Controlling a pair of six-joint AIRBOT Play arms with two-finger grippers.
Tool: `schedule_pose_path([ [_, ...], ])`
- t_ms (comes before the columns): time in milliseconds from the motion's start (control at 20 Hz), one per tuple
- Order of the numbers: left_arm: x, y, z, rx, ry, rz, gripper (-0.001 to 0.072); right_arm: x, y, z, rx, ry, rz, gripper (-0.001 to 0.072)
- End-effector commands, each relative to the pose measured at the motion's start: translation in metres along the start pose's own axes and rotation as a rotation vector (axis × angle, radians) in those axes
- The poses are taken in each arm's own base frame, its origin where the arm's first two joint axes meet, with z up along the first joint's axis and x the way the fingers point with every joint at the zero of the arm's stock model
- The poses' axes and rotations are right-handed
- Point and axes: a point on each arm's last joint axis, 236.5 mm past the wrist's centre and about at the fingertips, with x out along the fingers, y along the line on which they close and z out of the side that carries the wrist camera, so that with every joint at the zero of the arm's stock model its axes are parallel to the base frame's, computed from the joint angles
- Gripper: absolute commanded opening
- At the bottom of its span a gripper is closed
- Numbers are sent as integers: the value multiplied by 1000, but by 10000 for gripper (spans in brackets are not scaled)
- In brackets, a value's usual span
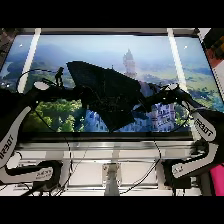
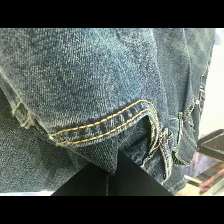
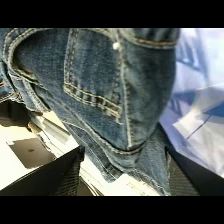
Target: Fold the clothes and pants, and hang the long-sleeved shirts on hangers.
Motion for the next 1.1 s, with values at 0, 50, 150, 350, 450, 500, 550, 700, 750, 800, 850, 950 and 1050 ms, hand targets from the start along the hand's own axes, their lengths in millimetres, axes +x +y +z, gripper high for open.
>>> schedule_pose_path([
  [0,1,-3,-1,6,4,-3,22,8,5,-3,-12,10,6,544],
  [50,1,-2,-1,6,2,-2,22,9,5,-2,-15,4,2,524],
  [150,1,-2,-1,6,2,-2,22,9,5,4,-10,-22,0,404],
  [350,6,4,-4,-8,17,4,22,10,5,6,-11,-32,-2,308],
  [450,13,10,-10,-24,45,6,22,10,4,6,-12,-31,-2,140],
  [500,16,13,-15,-33,69,4,22,10,5,5,-11,-28,0,23],
  [550,19,15,-21,-40,93,1,21,10,6,3,-14,-18,4,21],
  [700,22,3,-23,-6,101,-27,18,6,34,-8,-49,24,128,19],
  [750,21,-11,-14,-13,70,-58,18,0,53,-2,-30,3,213,19],
  [800,20,-30,5,-36,11,-110,18,-12,73,16,0,-63,299,19],
  [850,15,-59,35,-72,-82,-183,16,-29,88,46,25,-174,359,19],
  [950,-2,-114,88,-7,-219,-276,15,-87,124,118,55,-457,472,17],
  [1050,-28,-185,134,111,-318,-374,14,-159,177,161,-22,-684,554,17],
])
